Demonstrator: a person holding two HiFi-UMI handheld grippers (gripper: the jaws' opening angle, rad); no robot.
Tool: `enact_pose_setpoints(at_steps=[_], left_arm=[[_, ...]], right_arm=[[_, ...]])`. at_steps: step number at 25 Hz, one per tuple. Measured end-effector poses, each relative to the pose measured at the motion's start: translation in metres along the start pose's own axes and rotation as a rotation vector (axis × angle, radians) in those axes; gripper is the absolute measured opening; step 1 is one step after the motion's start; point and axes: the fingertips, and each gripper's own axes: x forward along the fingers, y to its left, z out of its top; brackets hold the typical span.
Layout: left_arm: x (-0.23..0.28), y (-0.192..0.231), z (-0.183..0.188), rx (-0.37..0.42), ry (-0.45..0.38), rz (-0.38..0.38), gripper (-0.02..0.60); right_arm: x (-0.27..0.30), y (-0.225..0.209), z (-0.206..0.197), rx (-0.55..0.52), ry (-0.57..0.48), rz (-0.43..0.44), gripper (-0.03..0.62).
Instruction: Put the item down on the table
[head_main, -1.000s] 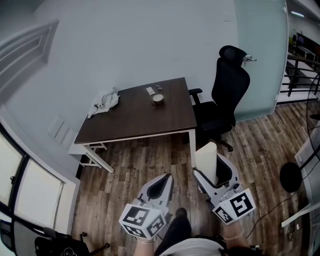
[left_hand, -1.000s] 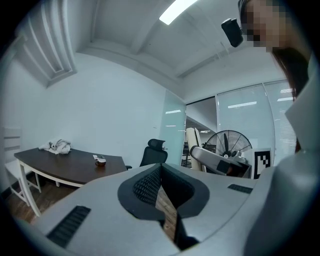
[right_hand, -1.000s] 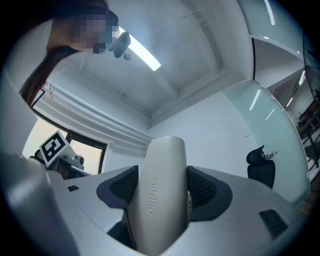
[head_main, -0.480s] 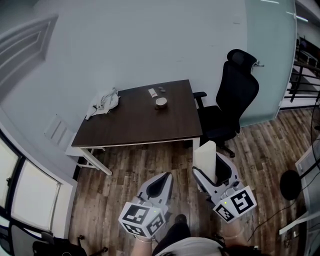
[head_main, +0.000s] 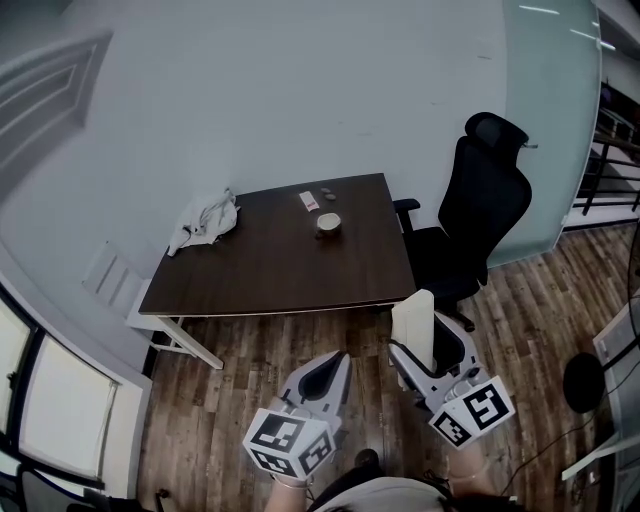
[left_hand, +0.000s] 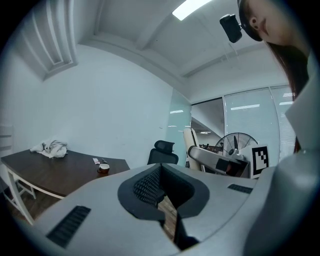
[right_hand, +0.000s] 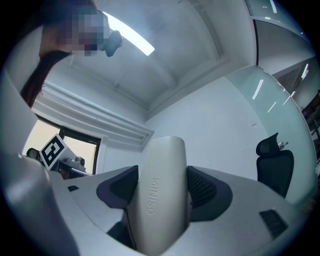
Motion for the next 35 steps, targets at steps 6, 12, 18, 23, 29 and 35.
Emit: enact_pose_setpoints(at_steps=[6, 12, 18, 23, 29, 35], left_arm=[[0.022, 0.04, 0.011, -0.005, 0.003, -0.029, 0.018], [0.03, 0.073, 0.014, -0.015, 0.002, -0.05, 0.018], [0.03, 0.098, 0.014, -0.038, 0.007, -0.054, 0.018], [0.032, 0.11, 0.015, -0.053, 0.004, -0.056, 0.018], [0.048, 0.122, 0.018, -0.059, -0.004, -0.052, 0.018], [0.077, 0.135, 0.021, -0.057, -0.002, -0.045, 0.018]], right_arm=[[0.045, -0.01, -0.006, -0.01, 0.006, -0.022, 0.311], [0.076, -0.01, -0.015, -0.017, 0.004, -0.046, 0.311], [0.098, -0.002, -0.021, -0.026, 0.021, -0.051, 0.311], [0.111, 0.002, -0.025, -0.032, 0.033, -0.041, 0.311], [0.126, -0.008, -0.029, -0.035, 0.04, -0.031, 0.311], [0.148, -0.032, -0.033, -0.026, 0.031, -0.022, 0.311]])
